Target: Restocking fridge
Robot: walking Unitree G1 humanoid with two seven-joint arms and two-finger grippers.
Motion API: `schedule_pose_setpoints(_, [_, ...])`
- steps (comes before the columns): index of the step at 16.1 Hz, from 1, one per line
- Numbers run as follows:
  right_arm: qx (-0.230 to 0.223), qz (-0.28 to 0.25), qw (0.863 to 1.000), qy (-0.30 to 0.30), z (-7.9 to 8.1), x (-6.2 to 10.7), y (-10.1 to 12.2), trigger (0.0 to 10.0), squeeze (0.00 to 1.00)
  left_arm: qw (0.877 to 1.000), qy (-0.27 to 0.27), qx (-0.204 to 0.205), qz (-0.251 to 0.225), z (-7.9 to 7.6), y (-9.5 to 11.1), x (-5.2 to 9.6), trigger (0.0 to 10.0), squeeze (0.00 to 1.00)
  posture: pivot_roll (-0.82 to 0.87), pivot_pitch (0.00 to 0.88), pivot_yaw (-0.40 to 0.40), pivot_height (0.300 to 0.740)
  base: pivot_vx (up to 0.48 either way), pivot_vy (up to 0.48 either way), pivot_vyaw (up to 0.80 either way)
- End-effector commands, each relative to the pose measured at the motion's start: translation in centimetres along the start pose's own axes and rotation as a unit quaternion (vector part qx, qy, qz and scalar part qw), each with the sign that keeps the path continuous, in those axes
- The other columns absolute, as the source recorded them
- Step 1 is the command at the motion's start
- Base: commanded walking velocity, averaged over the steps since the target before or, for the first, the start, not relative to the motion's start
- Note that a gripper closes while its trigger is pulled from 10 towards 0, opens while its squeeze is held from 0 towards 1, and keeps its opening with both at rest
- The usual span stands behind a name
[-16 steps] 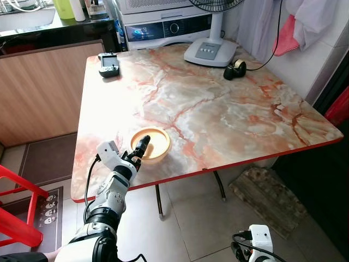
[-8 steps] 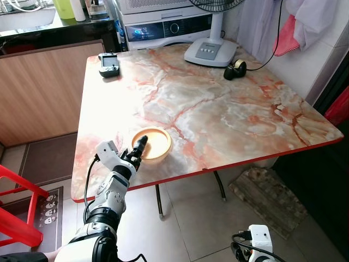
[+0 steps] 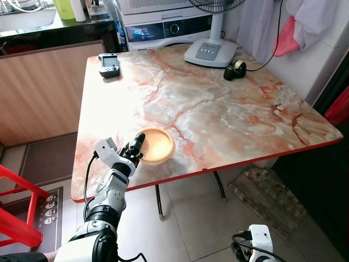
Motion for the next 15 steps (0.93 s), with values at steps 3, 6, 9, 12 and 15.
schedule_pose_setpoints(3, [0.003,0.006,1.000,0.000,-0.1,0.0,-0.1,10.0,0.00,1.000,0.009,-0.005,-0.003,0.4,0.1,0.1,0.0,0.00,-0.01,0.029,-0.006,0.740,0.000,0.000,0.00])
schedule_pose_setpoints(6, [0.004,0.006,1.000,0.001,-0.1,0.0,-0.1,10.0,0.00,1.000,0.005,-0.003,-0.015,0.3,0.8,-0.1,0.0,0.00,-0.01,0.029,-0.008,0.740,0.000,0.000,0.00])
schedule_pose_setpoints(9, [0.005,0.006,1.000,0.001,-0.1,0.0,-0.1,10.0,0.00,0.998,-0.014,0.018,-0.053,-0.4,2.0,-0.3,0.0,0.00,-0.01,0.031,-0.009,0.740,0.000,0.000,0.00])
schedule_pose_setpoints(12, [0.006,0.006,1.000,0.000,-0.1,0.0,0.0,10.0,0.00,0.991,-0.069,0.049,-0.104,-2.4,4.2,-0.9,10.0,0.00,-0.01,0.029,-0.009,0.740,0.000,0.000,0.00])
schedule_pose_setpoints(15, [0.006,0.006,1.000,0.000,-0.1,0.0,0.0,10.0,0.00,0.989,-0.095,0.050,-0.106,-3.5,4.4,-1.0,10.0,0.00,-0.01,0.028,-0.008,0.740,0.000,0.000,0.00])
Point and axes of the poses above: a point about 5 cm out from each wrist's last joint towards the gripper, its own x axis pointing back from the gripper into the wrist, its own y axis along the axis of the wrist's last joint, z = x × y, the point moved 1 cm from there along -x, pointing out of the wrist towards the gripper, and after that the axes turned 3 degrees about -x, right-handed, at the moved point
